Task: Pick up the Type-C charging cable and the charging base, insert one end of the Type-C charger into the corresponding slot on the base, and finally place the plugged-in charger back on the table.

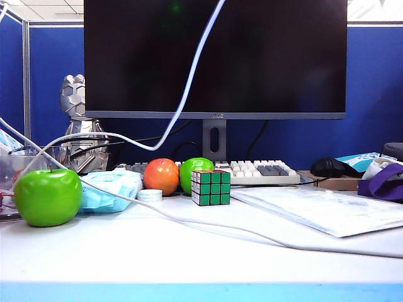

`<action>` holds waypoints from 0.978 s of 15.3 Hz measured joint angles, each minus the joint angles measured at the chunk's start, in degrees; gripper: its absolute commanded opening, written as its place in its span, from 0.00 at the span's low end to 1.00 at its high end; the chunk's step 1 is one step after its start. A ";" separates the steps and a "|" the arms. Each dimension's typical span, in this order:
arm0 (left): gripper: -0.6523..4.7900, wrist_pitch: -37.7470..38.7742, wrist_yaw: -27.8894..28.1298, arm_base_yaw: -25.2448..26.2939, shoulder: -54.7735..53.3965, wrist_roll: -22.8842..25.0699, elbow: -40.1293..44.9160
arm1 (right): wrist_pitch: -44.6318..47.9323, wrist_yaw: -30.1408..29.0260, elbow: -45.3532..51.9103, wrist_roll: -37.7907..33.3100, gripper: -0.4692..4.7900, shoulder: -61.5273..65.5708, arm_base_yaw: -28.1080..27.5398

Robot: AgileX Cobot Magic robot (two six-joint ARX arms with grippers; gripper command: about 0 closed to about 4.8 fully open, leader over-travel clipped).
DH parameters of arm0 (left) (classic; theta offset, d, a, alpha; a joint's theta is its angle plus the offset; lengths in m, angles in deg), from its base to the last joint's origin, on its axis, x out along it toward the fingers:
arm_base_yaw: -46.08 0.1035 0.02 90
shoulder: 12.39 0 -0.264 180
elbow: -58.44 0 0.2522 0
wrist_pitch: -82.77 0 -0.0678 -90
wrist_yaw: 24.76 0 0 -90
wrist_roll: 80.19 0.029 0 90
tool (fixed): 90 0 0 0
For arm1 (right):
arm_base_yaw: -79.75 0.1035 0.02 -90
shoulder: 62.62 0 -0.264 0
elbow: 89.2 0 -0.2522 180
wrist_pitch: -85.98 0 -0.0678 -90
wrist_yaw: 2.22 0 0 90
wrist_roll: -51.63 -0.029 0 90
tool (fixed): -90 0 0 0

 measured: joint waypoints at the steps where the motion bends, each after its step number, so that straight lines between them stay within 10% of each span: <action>1: 0.45 -1.49 -0.11 -0.07 0.00 -1.66 0.00 | -0.63 0.20 0.00 0.31 0.09 0.04 -0.04; 15: 0.44 0.28 -6.40 -0.72 -0.37 -6.54 0.11 | 5.53 -1.66 0.00 -3.17 0.09 3.04 0.13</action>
